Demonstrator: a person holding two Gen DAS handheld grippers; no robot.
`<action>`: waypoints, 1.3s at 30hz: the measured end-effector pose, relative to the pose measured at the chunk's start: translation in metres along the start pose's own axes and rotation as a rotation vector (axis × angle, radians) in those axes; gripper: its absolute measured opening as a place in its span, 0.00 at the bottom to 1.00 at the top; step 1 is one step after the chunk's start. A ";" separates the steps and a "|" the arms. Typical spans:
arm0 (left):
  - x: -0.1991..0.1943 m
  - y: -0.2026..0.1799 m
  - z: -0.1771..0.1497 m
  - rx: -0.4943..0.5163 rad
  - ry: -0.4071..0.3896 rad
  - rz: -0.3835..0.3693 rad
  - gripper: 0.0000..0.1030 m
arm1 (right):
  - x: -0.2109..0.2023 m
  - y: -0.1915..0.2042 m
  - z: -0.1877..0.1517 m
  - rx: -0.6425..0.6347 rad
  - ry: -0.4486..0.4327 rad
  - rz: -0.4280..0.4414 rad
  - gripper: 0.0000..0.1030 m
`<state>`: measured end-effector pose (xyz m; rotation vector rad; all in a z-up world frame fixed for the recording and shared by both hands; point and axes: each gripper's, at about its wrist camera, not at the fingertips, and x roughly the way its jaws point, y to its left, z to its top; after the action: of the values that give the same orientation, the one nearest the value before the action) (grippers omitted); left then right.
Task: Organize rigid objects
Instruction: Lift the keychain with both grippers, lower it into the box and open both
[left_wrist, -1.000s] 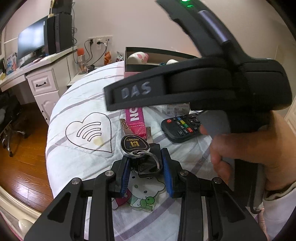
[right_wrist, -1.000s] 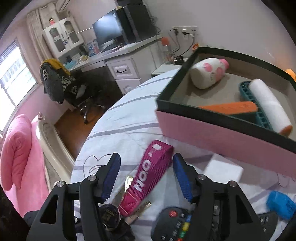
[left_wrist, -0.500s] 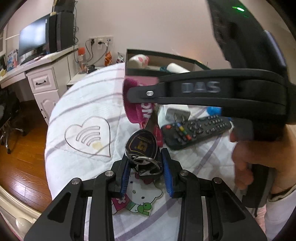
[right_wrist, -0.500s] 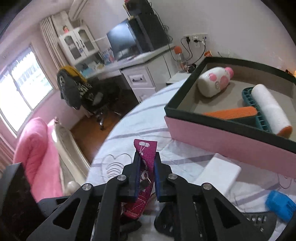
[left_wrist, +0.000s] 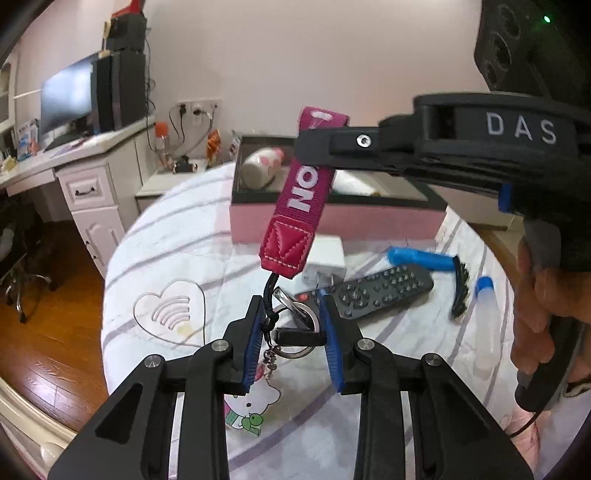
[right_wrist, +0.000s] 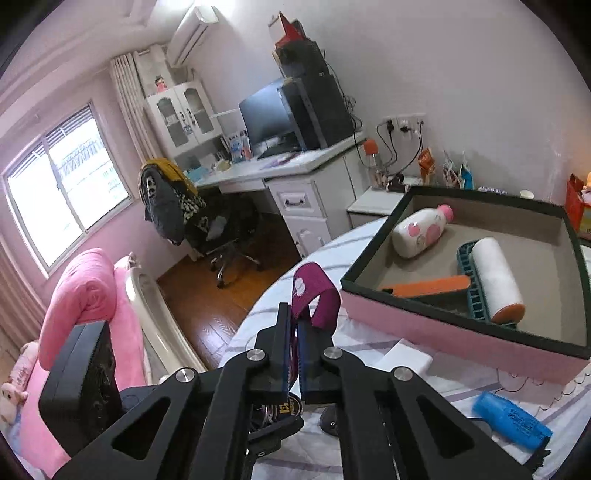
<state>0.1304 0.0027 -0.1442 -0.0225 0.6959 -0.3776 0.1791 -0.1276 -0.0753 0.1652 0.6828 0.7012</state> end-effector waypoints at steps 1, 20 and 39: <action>-0.002 -0.001 0.001 0.001 -0.004 0.001 0.29 | -0.003 0.002 0.001 -0.005 -0.001 0.005 0.03; -0.039 -0.030 0.044 0.071 -0.088 -0.012 0.29 | -0.064 0.019 0.037 -0.102 -0.110 -0.037 0.03; 0.064 -0.084 0.178 0.209 -0.068 -0.066 0.29 | -0.092 -0.085 0.115 -0.084 -0.188 -0.196 0.03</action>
<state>0.2596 -0.1161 -0.0349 0.1399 0.5870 -0.5096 0.2455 -0.2418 0.0309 0.0837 0.4815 0.5175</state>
